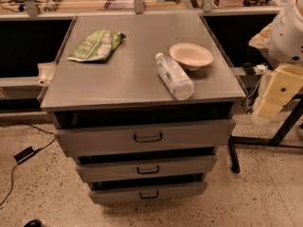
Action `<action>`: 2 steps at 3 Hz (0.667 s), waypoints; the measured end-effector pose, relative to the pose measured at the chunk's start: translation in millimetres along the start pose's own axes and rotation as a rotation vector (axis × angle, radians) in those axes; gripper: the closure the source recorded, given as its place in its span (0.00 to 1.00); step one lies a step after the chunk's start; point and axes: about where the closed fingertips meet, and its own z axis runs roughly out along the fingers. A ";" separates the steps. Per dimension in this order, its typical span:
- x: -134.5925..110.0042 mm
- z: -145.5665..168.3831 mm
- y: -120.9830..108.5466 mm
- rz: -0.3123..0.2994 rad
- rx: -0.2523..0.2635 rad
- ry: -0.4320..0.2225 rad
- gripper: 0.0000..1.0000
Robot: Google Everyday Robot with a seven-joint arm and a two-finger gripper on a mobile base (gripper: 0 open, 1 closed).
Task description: Open top drawer
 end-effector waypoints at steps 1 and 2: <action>0.0 0.0 0.0 0.000 0.000 0.000 0.00; -1.0 2.7 -0.1 -0.018 0.002 -0.010 0.00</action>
Offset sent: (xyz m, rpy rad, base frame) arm 0.0029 0.0019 -0.0119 0.0099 0.0039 0.0510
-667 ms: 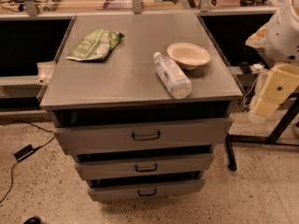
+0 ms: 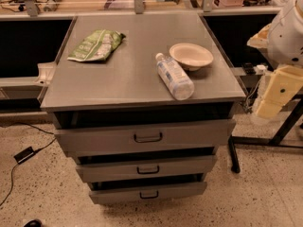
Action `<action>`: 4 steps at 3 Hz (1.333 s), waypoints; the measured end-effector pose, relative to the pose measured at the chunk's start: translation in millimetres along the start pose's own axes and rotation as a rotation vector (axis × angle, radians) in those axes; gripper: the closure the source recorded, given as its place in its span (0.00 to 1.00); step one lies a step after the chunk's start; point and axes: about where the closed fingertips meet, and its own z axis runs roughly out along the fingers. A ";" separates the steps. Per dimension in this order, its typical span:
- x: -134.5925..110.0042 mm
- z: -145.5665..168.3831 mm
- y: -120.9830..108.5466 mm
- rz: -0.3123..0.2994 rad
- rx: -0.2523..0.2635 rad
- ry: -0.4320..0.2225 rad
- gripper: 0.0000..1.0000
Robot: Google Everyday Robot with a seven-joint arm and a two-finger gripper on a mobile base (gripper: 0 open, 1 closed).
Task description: Open top drawer
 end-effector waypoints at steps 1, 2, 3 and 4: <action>-0.3 32.2 8.8 -0.071 -0.004 -0.022 0.00; 8.7 97.5 26.1 -0.128 -0.025 -0.017 0.00; 27.3 162.3 59.8 -0.181 -0.096 0.041 0.00; 35.3 176.0 74.4 -0.187 -0.127 0.060 0.00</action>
Offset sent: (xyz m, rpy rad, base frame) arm -0.0226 0.0149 -0.2852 -0.0636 0.1975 0.2045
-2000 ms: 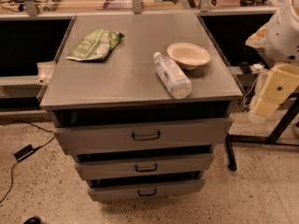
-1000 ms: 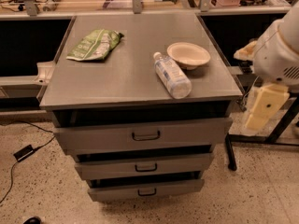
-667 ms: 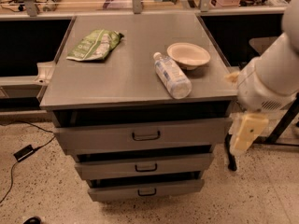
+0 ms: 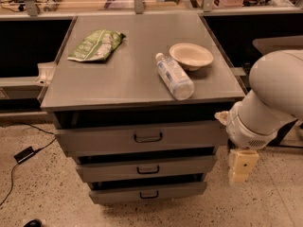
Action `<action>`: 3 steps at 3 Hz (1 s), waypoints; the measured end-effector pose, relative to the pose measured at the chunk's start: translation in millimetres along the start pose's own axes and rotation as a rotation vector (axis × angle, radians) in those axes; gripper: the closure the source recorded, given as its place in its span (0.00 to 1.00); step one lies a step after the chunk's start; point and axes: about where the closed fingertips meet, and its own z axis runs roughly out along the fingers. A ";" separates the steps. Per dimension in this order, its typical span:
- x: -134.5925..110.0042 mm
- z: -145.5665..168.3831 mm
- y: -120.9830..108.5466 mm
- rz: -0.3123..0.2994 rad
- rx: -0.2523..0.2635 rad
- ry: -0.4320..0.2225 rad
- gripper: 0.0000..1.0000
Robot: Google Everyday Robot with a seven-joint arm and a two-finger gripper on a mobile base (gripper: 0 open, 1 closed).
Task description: Open top drawer
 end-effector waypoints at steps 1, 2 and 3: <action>-5.0 8.1 -2.4 -0.053 -0.037 -0.036 0.00; -7.2 44.9 -1.5 -0.159 -0.060 -0.065 0.00; -7.0 87.7 -17.9 -0.222 -0.015 -0.097 0.00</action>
Offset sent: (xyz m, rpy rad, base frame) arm 0.0467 0.0295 -0.0977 0.0721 -0.0782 0.3262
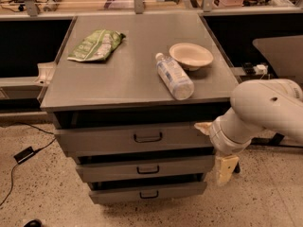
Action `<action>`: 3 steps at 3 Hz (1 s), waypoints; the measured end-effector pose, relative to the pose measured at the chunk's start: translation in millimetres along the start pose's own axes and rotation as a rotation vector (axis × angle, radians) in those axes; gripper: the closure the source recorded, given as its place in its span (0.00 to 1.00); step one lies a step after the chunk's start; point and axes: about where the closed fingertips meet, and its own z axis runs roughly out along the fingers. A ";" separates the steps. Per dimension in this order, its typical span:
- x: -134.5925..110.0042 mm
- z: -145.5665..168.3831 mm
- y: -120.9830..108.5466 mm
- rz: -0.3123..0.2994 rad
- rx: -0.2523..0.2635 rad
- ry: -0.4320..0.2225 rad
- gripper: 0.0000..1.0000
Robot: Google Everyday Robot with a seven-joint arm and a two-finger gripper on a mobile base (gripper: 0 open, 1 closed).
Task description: Open top drawer
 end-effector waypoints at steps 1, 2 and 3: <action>2.8 22.3 -23.8 -0.036 0.056 -0.003 0.00; 0.4 32.1 -46.4 -0.046 0.064 0.002 0.00; 2.1 40.6 -62.7 -0.017 0.033 -0.009 0.14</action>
Offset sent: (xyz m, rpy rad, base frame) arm 0.0801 0.0251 -0.0292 -0.0030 -0.0737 0.0446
